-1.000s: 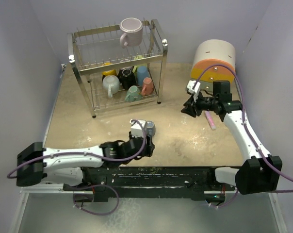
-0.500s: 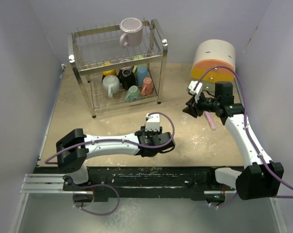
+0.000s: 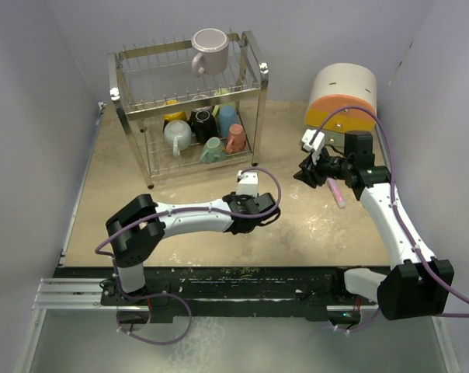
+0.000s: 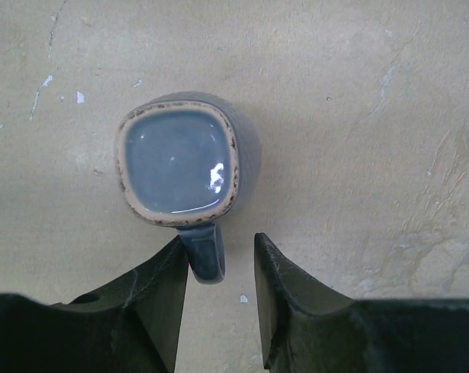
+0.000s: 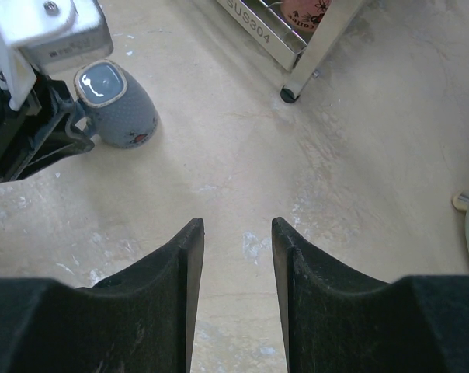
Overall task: Load the cups into the dish rack
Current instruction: Pick up the cup at the center of the board.
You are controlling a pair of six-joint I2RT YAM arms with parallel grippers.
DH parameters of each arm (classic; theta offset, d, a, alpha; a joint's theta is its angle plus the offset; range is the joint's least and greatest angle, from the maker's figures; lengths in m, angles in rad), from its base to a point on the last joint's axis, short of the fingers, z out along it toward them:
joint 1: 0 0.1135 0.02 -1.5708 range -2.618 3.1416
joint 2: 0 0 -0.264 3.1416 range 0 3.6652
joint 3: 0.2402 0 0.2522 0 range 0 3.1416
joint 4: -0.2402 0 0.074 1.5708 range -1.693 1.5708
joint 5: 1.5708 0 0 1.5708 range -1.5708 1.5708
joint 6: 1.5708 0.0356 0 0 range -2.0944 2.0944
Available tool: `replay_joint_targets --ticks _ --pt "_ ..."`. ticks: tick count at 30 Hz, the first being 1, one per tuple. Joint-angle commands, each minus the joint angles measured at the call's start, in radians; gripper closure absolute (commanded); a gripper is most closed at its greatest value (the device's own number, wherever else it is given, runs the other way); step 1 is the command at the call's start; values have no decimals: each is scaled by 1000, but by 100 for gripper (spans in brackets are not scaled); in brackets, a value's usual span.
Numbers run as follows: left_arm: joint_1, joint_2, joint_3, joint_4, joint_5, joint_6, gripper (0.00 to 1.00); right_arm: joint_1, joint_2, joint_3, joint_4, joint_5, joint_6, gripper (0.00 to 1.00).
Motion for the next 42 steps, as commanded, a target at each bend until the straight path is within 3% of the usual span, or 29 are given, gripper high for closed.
replay_joint_targets --ticks 1,10,18,30,42 --pt "13 25 44 18 17 13 59 -4 -11 -1 28 11 3 57" --pt "57 61 23 73 40 38 64 -5 -8 -1 18 16 -9 57" --pt "62 41 15 95 51 86 99 -5 -11 -3 14 20 -17 57" --pt "63 -264 -169 248 139 352 100 -7 -17 -3 11 21 -24 57" --pt "133 -486 -228 185 99 489 100 -11 -17 -3 11 22 -25 57"
